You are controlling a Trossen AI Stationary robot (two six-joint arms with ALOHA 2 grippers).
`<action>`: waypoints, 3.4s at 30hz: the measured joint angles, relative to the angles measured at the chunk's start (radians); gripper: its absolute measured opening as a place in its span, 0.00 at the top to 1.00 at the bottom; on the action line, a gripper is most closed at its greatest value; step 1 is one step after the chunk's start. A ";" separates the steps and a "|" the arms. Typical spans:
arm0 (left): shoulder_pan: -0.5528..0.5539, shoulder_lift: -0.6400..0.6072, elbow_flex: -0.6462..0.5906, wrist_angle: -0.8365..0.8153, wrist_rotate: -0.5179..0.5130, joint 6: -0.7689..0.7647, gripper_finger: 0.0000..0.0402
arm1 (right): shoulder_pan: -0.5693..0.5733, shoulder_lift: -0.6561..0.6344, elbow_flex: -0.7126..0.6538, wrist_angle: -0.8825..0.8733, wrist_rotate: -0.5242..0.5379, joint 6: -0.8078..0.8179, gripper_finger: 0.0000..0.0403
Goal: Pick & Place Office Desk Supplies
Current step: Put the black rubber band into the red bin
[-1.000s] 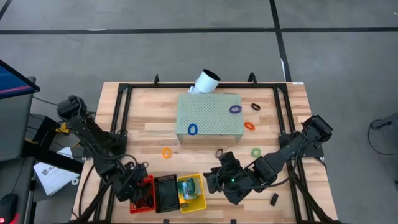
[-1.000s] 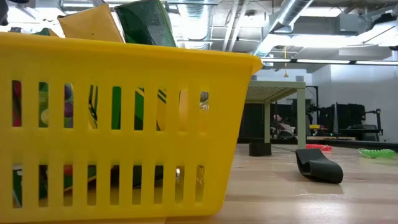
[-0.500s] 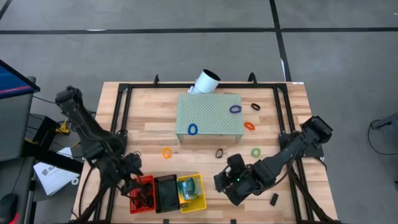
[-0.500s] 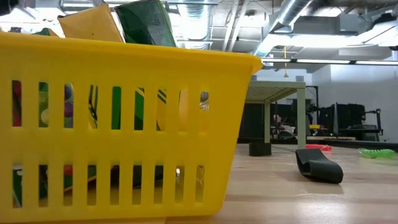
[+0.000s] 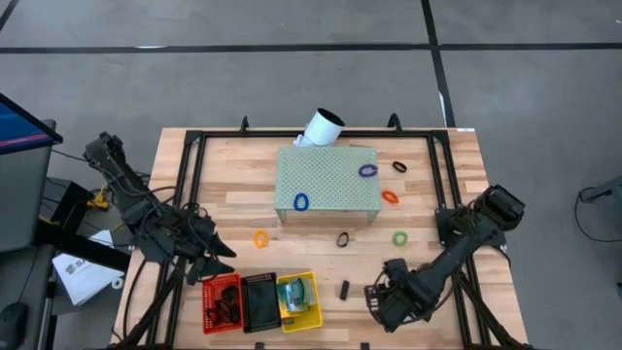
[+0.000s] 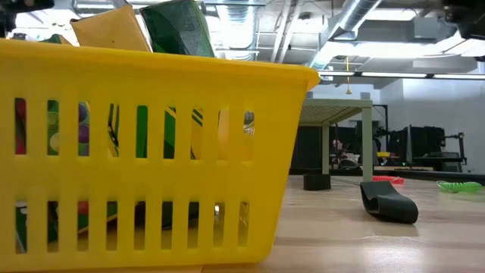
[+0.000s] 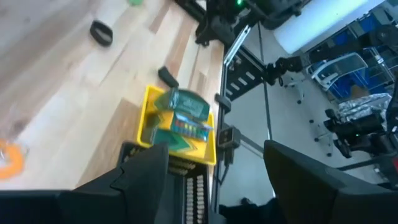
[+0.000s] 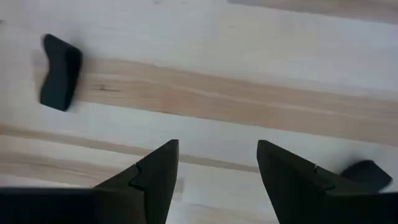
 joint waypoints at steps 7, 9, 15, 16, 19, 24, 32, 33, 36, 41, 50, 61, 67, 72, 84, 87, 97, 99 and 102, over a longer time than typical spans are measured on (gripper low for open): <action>0.050 0.015 0.000 0.036 0.010 0.036 0.36 | 0.123 -0.001 0.000 -0.072 -0.084 -0.013 0.47; 0.058 0.015 0.000 0.036 0.011 0.039 0.36 | 0.176 -0.001 0.000 -0.077 -0.101 -0.017 0.47; 0.088 0.015 0.000 0.077 0.014 0.072 0.37 | 0.304 -0.001 0.000 -0.102 -0.108 -0.096 0.47; 0.097 0.015 0.000 0.086 0.015 0.081 0.37 | 0.316 -0.001 0.000 -0.113 -0.108 -0.129 0.47; 0.127 0.015 0.000 0.114 0.016 0.094 0.38 | 0.337 -0.001 0.000 -0.131 -0.075 -0.203 0.47; 0.165 0.015 0.000 0.137 0.015 0.101 0.39 | 0.314 -0.003 -0.061 -0.046 -0.135 -0.281 0.47; 0.195 0.015 0.000 0.173 0.032 0.122 0.39 | 0.243 -0.002 -0.197 0.187 -0.333 -0.352 0.47; 0.199 0.015 0.000 0.178 0.035 0.122 0.39 | 0.241 -0.002 -0.197 0.186 -0.335 -0.368 0.47; 0.207 0.015 0.000 0.198 0.036 0.122 0.39 | 0.234 -0.002 -0.197 0.186 -0.319 -0.401 0.47; 0.223 0.015 0.000 0.210 0.061 0.122 0.39 | 0.225 -0.002 -0.213 0.190 -0.304 -0.454 0.47; 0.227 0.015 0.000 0.245 0.079 0.118 0.39 | 0.222 -0.002 -0.283 0.284 -0.310 -0.480 0.47; 0.227 0.015 0.000 0.254 0.079 0.114 0.39 | 0.208 -0.003 -0.290 0.268 -0.313 -0.536 0.57; 0.227 0.015 0.000 0.254 0.079 0.115 0.39 | 0.193 -0.003 -0.289 0.259 -0.317 -0.545 0.79; 0.227 0.015 0.000 0.253 0.079 0.119 0.39 | 0.172 0.000 -0.252 0.232 -0.287 -0.583 0.97; 0.241 0.077 0.000 0.298 0.145 0.121 0.39 | -0.001 -0.002 0.159 0.094 0.131 -0.795 0.99; 0.260 0.146 0.000 0.365 0.206 0.117 0.37 | -0.063 -0.002 0.255 0.098 0.225 -0.910 0.99; 0.395 0.380 0.000 0.706 0.296 -0.072 0.36 | -0.234 -0.003 0.469 0.199 0.350 -1.244 1.00; 0.417 0.405 0.000 0.787 0.313 -0.066 0.37 | -0.252 -0.003 0.486 0.242 0.349 -1.285 1.00; 0.444 0.433 0.000 0.853 0.316 -0.073 0.37 | -0.265 -0.003 0.507 0.279 0.348 -1.321 1.00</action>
